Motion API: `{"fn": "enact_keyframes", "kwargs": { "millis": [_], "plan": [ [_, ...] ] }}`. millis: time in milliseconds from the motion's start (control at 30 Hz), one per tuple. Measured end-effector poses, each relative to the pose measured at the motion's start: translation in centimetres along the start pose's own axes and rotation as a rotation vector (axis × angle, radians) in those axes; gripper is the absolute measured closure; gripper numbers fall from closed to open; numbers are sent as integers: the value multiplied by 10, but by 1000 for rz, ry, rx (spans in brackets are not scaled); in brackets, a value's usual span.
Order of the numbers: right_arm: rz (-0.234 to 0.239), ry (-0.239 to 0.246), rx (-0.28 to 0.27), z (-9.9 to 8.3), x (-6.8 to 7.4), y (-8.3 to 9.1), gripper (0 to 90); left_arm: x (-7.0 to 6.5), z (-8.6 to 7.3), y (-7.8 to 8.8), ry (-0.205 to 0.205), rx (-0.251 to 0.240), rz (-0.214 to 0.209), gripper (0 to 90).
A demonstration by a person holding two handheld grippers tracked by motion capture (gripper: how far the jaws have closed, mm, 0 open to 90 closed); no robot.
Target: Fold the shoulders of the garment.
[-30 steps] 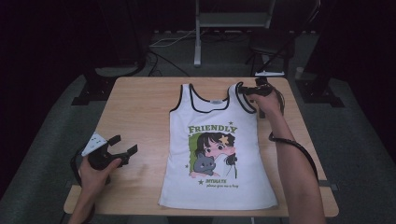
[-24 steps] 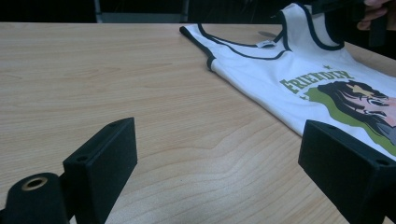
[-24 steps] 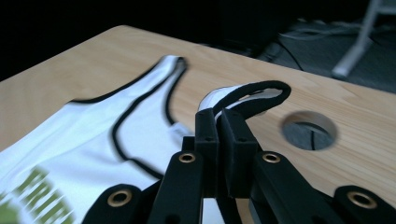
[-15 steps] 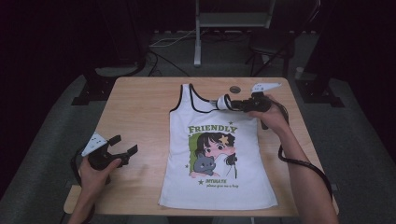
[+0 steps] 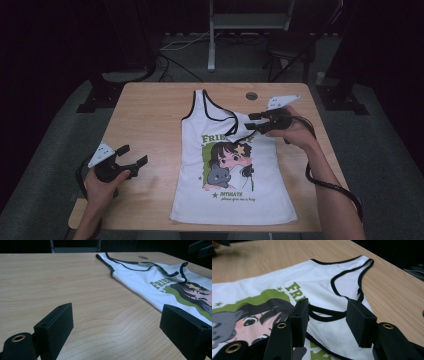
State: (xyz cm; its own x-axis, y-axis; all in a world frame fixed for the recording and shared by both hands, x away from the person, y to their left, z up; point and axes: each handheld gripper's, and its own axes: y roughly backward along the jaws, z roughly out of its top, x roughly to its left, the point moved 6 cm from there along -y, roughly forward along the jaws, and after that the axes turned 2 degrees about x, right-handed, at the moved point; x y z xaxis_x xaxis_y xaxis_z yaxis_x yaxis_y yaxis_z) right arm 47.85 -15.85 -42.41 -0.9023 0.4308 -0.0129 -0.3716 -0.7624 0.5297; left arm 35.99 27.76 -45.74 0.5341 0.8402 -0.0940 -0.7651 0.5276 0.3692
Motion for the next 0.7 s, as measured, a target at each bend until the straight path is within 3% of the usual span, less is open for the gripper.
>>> {"fn": "enact_keyframes", "kwargs": {
  "millis": [267, 400, 433, 567, 700],
  "plan": [
    [28, 69, 80, -10, 38, -29, 463, -1, 0, 0, -4, 1, -2, 116],
    [21, 84, 119, -15, 48, -45, 473, -1, 0, 0, -3, -3, -1, 116],
    [2, 82, 131, -18, 49, -50, 488, -1, 0, 0, -4, -3, 0, 116],
    [-79, 2, 157, -27, 45, -59, 677, -2, 0, 0, -5, -6, -1, 116],
    [-130, 3, 149, -27, 43, -57, 796, -2, 0, 0, -10, -1, -2, 116]
  ]
}}
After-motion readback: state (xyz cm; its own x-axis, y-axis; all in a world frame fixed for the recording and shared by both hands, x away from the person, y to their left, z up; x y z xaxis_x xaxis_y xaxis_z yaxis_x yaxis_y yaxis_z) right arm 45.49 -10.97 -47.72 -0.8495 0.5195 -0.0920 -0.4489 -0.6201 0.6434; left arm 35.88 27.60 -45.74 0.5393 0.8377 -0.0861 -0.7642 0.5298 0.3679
